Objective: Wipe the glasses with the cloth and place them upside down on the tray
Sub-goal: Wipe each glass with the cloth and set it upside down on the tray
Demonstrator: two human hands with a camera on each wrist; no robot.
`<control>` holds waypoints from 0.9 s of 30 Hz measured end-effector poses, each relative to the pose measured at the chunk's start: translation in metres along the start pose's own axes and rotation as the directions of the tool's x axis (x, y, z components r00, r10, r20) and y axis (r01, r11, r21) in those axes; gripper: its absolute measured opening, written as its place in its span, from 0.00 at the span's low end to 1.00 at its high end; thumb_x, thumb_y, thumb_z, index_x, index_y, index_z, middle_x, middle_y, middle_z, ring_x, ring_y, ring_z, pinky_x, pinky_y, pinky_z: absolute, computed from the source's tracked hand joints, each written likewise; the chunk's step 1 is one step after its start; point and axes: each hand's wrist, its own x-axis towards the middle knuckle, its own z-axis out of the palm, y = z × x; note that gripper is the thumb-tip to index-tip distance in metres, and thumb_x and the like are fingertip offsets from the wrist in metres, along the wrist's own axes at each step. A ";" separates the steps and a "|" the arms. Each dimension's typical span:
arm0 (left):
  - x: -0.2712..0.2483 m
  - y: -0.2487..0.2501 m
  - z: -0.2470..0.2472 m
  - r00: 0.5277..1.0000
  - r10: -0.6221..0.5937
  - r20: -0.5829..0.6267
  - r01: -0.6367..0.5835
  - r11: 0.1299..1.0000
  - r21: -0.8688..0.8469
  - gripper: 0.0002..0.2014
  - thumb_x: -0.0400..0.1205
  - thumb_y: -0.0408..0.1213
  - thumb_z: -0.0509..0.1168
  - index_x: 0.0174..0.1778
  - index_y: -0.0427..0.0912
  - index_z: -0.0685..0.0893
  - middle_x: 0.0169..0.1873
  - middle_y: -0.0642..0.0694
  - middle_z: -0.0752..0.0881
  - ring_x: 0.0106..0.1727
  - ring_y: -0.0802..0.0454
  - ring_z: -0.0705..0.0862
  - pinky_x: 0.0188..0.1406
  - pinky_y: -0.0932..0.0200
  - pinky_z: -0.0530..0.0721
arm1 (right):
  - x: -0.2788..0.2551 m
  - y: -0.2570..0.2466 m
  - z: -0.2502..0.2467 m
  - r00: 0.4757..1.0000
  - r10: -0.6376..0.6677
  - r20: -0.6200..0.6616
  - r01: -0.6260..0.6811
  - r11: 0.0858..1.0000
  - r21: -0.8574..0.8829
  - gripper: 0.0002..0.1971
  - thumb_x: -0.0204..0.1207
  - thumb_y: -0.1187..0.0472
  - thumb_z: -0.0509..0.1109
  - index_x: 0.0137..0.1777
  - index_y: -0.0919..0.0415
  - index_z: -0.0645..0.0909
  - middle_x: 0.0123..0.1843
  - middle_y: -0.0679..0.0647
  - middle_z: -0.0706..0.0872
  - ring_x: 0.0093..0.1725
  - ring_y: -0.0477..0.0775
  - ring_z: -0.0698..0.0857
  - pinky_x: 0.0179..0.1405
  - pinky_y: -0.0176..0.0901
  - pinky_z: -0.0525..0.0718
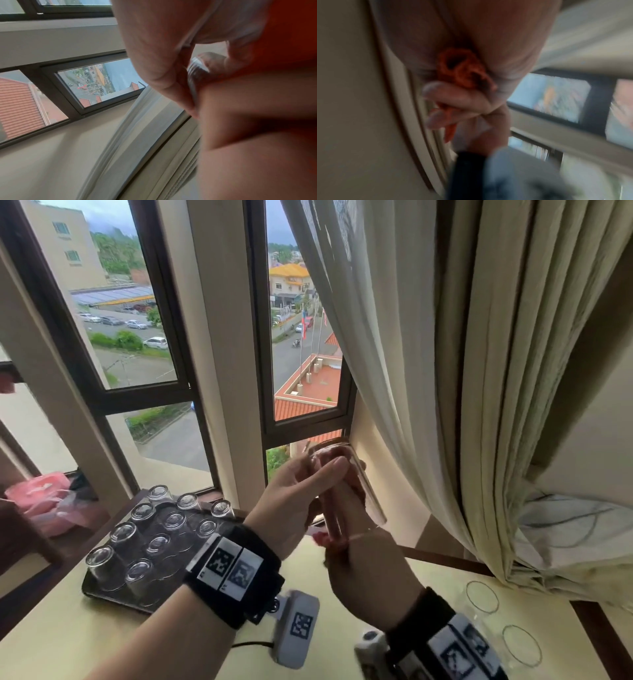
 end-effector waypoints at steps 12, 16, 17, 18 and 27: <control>-0.014 0.004 -0.023 0.992 0.081 -0.097 -0.077 0.996 0.047 0.34 0.63 0.58 0.90 0.60 0.43 0.92 0.57 0.32 0.92 0.56 0.41 0.93 0.55 0.48 0.94 | -0.007 0.029 -0.005 0.998 0.064 -0.018 -0.063 0.997 0.049 0.16 0.74 0.71 0.70 0.50 0.46 0.88 0.39 0.55 0.92 0.34 0.58 0.88 0.29 0.50 0.86; -0.021 -0.009 -0.017 0.993 0.068 -0.099 -0.057 0.992 0.112 0.30 0.69 0.52 0.88 0.63 0.43 0.91 0.57 0.35 0.93 0.60 0.38 0.92 0.58 0.45 0.93 | -0.013 0.018 0.021 0.995 -0.098 0.020 0.099 0.965 -0.241 0.23 0.71 0.68 0.76 0.66 0.57 0.80 0.40 0.56 0.90 0.30 0.58 0.89 0.28 0.46 0.89; -0.023 -0.012 -0.015 0.994 0.059 -0.089 -0.050 0.994 0.094 0.31 0.68 0.54 0.88 0.63 0.43 0.92 0.60 0.31 0.92 0.60 0.38 0.92 0.59 0.44 0.93 | -0.013 0.013 0.023 0.994 -0.108 0.008 0.109 0.991 -0.081 0.18 0.75 0.67 0.72 0.65 0.59 0.82 0.42 0.59 0.91 0.30 0.60 0.89 0.27 0.46 0.89; -0.027 -0.014 -0.014 0.995 0.045 -0.089 -0.040 0.997 0.064 0.33 0.68 0.55 0.89 0.64 0.41 0.92 0.62 0.27 0.90 0.59 0.38 0.92 0.58 0.44 0.93 | -0.012 0.011 0.021 1.000 -0.027 0.007 0.025 0.979 0.203 0.13 0.81 0.66 0.68 0.64 0.59 0.84 0.44 0.61 0.92 0.32 0.61 0.90 0.27 0.46 0.88; -0.058 -0.034 -0.027 0.959 0.120 -0.258 -0.121 0.993 0.012 0.40 0.67 0.54 0.90 0.70 0.36 0.87 0.65 0.28 0.90 0.64 0.32 0.91 0.66 0.37 0.91 | -0.032 0.013 0.033 0.868 0.002 0.496 -0.441 -0.454 0.774 0.35 0.70 0.59 0.89 0.77 0.58 0.83 0.35 0.57 0.82 0.17 0.40 0.71 0.10 0.30 0.69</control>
